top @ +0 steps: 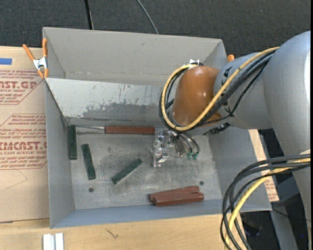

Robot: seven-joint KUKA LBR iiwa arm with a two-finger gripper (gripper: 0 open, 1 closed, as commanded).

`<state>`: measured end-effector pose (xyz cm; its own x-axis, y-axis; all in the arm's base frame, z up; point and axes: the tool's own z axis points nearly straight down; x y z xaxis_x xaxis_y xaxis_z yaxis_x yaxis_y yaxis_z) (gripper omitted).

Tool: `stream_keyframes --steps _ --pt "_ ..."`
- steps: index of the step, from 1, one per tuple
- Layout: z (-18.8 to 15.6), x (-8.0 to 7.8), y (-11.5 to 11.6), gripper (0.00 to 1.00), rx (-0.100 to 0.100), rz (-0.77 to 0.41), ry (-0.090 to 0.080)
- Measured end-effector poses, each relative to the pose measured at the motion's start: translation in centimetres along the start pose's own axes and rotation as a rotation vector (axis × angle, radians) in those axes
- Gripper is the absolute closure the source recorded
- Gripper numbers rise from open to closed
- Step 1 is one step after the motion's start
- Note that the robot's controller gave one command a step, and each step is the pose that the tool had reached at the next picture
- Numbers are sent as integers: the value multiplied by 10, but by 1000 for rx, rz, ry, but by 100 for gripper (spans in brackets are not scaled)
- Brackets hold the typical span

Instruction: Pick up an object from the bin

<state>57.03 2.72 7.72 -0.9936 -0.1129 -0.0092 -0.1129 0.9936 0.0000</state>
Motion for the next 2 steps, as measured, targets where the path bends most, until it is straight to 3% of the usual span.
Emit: stream_keyframes --steps 1,2 --pt "3 2 0 0 0 0 3" --pt "3 2 0 0 0 0 2"
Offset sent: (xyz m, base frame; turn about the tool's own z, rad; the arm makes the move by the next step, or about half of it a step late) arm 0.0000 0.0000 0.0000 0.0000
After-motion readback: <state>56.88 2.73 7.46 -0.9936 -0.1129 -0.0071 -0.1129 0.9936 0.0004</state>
